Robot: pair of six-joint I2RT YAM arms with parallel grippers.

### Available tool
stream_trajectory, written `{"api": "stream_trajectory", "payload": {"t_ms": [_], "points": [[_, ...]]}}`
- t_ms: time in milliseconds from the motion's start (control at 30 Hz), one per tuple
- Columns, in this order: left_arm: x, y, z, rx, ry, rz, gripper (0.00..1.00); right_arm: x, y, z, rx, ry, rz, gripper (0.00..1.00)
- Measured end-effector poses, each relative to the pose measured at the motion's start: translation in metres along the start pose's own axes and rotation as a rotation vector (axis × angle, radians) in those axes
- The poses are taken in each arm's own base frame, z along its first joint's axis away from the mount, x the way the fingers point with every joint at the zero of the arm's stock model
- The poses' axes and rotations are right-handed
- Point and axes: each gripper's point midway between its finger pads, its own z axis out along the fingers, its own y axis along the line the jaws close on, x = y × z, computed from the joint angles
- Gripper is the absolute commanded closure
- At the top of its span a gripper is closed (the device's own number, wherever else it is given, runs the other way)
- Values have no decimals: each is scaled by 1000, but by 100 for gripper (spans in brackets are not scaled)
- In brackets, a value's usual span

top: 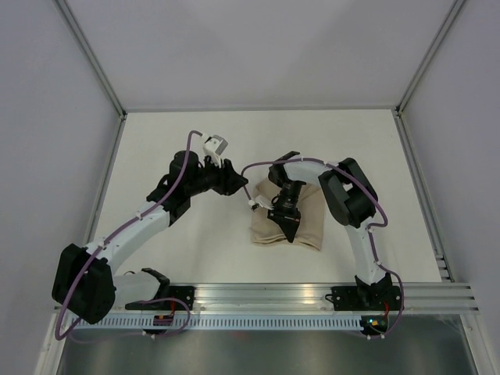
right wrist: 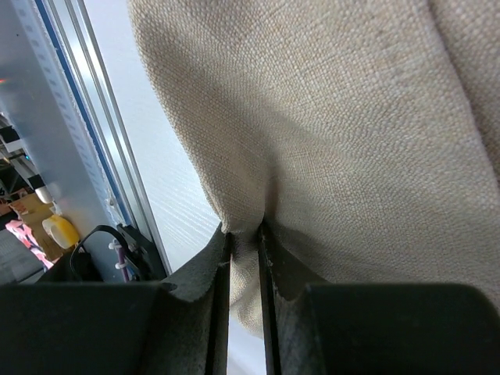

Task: Fold the napkin, place the utensils inside, and roll it up
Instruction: Roll the napkin at the center of the board.

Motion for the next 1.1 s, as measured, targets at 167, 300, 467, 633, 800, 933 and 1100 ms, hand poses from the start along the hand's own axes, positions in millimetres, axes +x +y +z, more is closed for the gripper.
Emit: {"api": "stream_trajectory", "payload": {"t_ms": [167,300,467,633,800,933,1100], "points": [[12,-9,-2,59,-5,12,54,0,0,0,-20,9,14,99],[50,-38,-9,108,20,50,55,-1,-1,0,-70,12,56,99],[83,-67,-3,142,28,166,39,-1,-2,-1,-115,24,98,99],[105,-72,7,159,44,314,39,-1,-2,-1,-132,32,122,100],[121,-78,25,196,56,518,42,-2,-3,-1,-141,39,142,99],[131,-77,39,210,73,653,44,-4,-4,-2,-145,43,159,100],[130,-82,52,227,52,756,42,-4,-5,-2,-153,43,173,99]]}}
